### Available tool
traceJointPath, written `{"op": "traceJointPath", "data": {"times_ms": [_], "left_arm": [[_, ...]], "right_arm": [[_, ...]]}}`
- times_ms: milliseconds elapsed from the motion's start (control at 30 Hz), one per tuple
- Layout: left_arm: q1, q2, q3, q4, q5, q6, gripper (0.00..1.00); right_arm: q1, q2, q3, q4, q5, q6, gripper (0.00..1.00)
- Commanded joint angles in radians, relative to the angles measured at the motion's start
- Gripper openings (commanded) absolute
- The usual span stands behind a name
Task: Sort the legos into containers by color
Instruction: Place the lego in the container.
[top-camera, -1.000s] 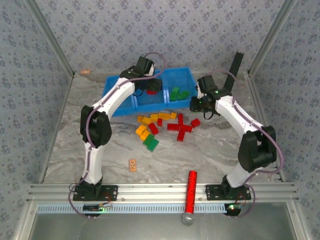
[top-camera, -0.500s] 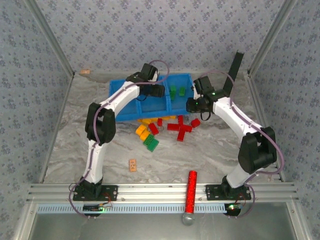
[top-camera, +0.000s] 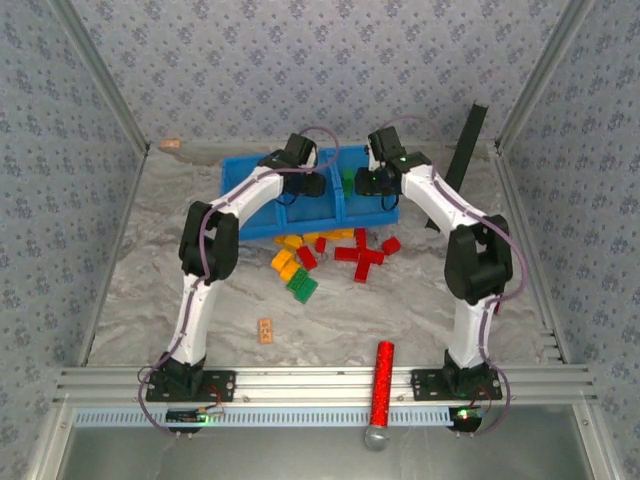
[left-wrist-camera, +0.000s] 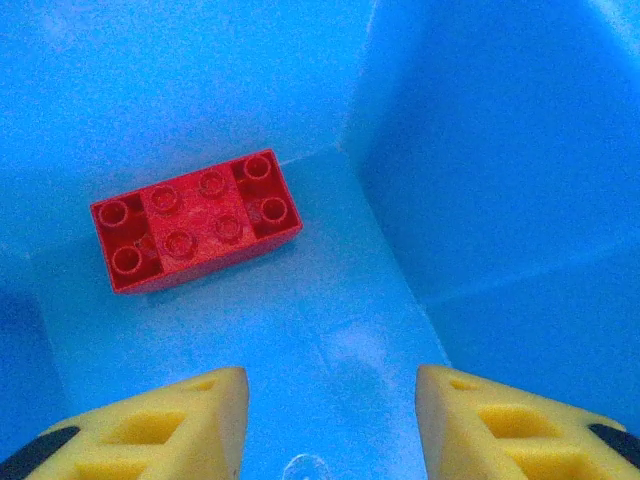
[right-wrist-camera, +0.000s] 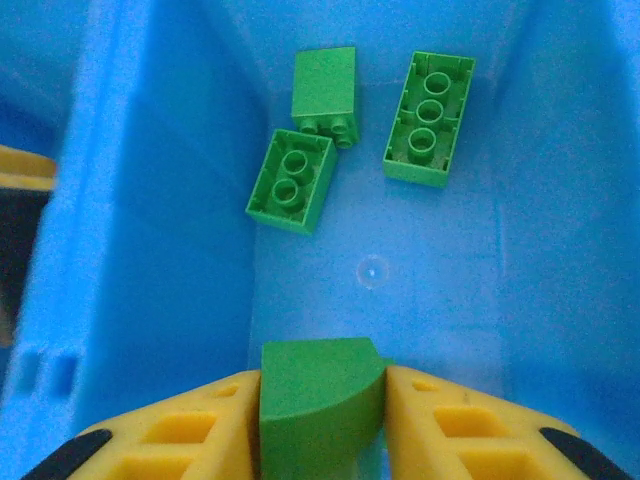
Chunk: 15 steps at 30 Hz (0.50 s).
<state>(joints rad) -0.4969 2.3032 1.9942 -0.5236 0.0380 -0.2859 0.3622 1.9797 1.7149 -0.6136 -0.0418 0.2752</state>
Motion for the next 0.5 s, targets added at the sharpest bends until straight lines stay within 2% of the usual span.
{"op": "traceJointPath", "data": {"times_ms": [0, 167, 467], "left_arm": [[0.014, 0.013, 0.036, 0.01, 0.022, 0.01, 0.46], [0.017, 0.029, 0.074, -0.006, 0.023, 0.024, 0.43], [0.029, 0.068, 0.14, -0.033, 0.035, 0.031, 0.37]], "right_arm": [[-0.011, 0.058, 0.071, -0.034, -0.011, -0.011, 0.41], [-0.016, 0.084, 0.102, -0.057, -0.013, -0.019, 0.54], [-0.011, -0.081, 0.086, -0.075, 0.132, -0.12, 0.6]]}}
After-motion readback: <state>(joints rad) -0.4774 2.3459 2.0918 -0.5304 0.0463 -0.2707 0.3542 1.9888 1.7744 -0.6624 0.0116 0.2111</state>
